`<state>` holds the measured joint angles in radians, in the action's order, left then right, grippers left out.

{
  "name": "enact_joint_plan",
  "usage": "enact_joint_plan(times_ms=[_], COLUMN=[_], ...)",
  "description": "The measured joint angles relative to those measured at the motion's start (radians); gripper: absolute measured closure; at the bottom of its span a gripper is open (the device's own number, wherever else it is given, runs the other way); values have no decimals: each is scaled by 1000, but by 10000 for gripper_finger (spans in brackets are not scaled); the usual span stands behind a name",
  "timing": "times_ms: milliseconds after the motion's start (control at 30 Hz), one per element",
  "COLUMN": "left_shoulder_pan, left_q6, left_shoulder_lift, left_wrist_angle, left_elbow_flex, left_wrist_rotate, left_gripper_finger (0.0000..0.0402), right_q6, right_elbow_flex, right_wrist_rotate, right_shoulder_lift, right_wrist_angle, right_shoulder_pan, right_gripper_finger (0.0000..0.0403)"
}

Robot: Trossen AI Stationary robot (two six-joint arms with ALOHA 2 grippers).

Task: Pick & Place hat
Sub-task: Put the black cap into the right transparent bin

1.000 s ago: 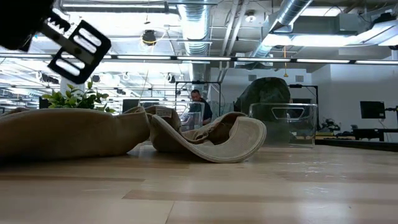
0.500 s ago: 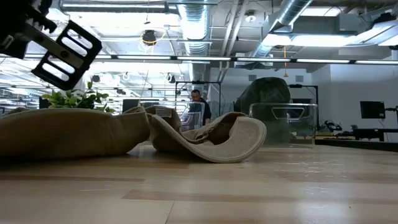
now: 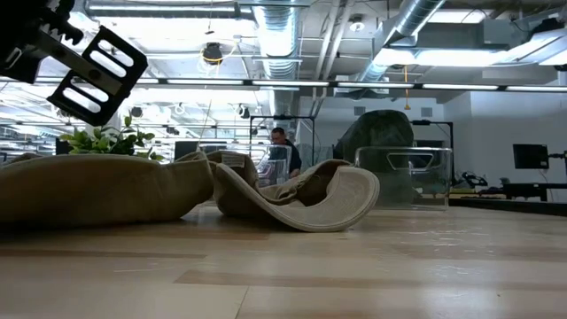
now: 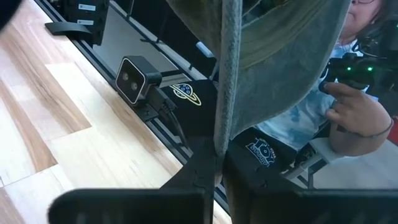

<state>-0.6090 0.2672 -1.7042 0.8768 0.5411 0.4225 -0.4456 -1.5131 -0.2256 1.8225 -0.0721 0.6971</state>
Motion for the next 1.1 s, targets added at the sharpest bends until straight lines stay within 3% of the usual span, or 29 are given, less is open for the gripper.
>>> enact_joint_plan(times_ms=[467, 767, 1100], left_shoulder_pan=[8, 73, 97], left_q6=[0, -7, -30], left_shoulder_lift=[0, 0, 0], left_wrist_angle=[2, 17, 25], left_elbow_flex=[0, 1, 41], left_wrist_rotate=[-2, -1, 75], left_gripper_finger=[387, 387, 387], right_q6=[-4, 1, 2], right_elbow_flex=[0, 0, 0], right_wrist_rotate=[70, 72, 72], right_shoulder_lift=[-1, -1, -1], right_wrist_angle=[13, 13, -3], right_shoulder_pan=[-17, -21, -27], right_gripper_finger=[246, 250, 252])
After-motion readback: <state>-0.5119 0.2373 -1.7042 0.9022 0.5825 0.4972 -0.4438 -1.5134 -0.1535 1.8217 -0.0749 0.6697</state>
